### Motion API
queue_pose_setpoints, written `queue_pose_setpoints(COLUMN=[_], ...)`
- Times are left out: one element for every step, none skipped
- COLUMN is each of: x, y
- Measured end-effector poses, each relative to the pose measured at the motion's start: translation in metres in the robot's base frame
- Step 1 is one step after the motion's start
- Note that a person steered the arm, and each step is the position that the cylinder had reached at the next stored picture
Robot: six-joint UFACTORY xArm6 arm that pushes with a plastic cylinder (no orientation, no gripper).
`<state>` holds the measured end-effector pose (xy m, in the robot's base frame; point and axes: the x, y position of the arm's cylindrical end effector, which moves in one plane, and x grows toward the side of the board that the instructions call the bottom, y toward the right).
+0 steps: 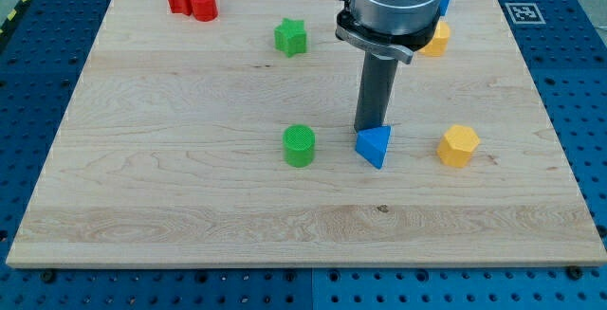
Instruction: Separate the red star from the red circle
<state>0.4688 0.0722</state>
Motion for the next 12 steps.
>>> queue_pose_setpoints(x=[-0.005, -0.024, -0.060, -0.104, -0.147, -0.209, -0.276, -0.277, -0.277, -0.278, -0.277, -0.274], y=[-0.015, -0.070, -0.135, -0.204, -0.268, -0.312, -0.343, -0.342, -0.331, -0.304, -0.265, -0.254])
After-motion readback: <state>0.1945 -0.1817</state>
